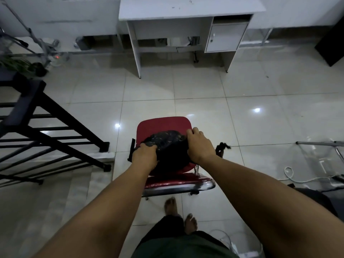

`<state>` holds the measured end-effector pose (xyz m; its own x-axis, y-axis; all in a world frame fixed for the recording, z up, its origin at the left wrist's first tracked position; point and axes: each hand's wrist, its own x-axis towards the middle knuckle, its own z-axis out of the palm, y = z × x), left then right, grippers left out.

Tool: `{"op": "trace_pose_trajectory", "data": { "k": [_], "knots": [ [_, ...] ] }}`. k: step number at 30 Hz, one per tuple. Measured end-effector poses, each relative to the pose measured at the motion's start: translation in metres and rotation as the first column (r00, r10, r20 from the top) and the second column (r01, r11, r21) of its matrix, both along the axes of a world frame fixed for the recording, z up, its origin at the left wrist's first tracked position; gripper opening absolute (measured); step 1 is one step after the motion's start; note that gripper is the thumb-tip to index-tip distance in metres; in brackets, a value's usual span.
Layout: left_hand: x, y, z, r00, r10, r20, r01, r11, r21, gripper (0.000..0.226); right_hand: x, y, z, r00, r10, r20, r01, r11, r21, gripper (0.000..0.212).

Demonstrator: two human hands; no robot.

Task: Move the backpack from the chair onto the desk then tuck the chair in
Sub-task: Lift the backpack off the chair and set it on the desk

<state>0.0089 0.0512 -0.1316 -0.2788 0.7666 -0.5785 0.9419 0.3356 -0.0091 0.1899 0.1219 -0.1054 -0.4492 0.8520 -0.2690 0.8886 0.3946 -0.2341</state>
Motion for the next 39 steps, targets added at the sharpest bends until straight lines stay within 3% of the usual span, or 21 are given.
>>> {"op": "trace_pose_trajectory", "data": {
  "k": [4,9,14,20,22,25,29,32,35,37,39],
  "knots": [
    [-0.013,0.028,0.0,0.968,-0.141,-0.209,0.179,0.968,0.175,0.036,-0.002,0.014,-0.008,0.996,-0.08,-0.041,0.072,0.983,-0.168,0.035],
    [-0.006,0.071,0.018,0.993,-0.11,0.045,0.097,0.97,0.221,0.016,0.011,0.034,-0.01,0.988,-0.141,0.064,0.154,0.945,-0.287,0.036],
    [0.029,0.117,0.04,0.987,-0.116,0.109,0.069,0.928,0.365,0.011,0.023,0.059,0.0,0.965,-0.25,0.078,0.262,0.923,-0.283,0.063],
    [0.087,0.177,0.064,0.988,-0.12,0.099,0.066,0.9,0.43,0.01,0.04,0.091,0.014,0.932,-0.321,0.17,0.353,0.912,-0.212,0.122],
    [0.11,0.194,0.068,0.988,-0.084,0.128,0.018,0.896,0.445,0.008,0.046,0.105,0.019,0.942,-0.299,0.154,0.328,0.915,-0.233,0.128],
    [0.148,0.222,0.075,0.975,0.023,0.222,-0.123,0.885,0.448,0.006,0.065,0.128,0.025,0.962,-0.273,0.006,0.269,0.945,-0.188,0.106],
    [0.199,0.259,0.088,0.924,0.156,0.348,-0.306,0.85,0.429,0.012,0.106,0.155,0.03,0.933,-0.337,-0.128,0.313,0.933,-0.177,0.084],
    [0.238,0.29,0.095,0.863,0.244,0.442,-0.445,0.781,0.438,0.014,0.139,0.189,0.035,0.895,-0.404,-0.188,0.375,0.911,-0.173,0.065],
    [0.273,0.319,0.1,0.788,0.327,0.521,-0.576,0.689,0.44,0.016,0.173,0.227,0.046,0.904,-0.359,-0.233,0.345,0.933,-0.099,0.032],
    [0.291,0.336,0.105,0.758,0.349,0.551,-0.62,0.649,0.441,0.02,0.193,0.25,0.054,0.896,-0.338,-0.289,0.336,0.94,-0.058,0.017],
    [0.305,0.356,0.11,0.789,0.278,0.547,-0.568,0.67,0.478,0.025,0.211,0.274,0.064,0.881,-0.349,-0.321,0.364,0.931,-0.012,0.017]
  ]
}}
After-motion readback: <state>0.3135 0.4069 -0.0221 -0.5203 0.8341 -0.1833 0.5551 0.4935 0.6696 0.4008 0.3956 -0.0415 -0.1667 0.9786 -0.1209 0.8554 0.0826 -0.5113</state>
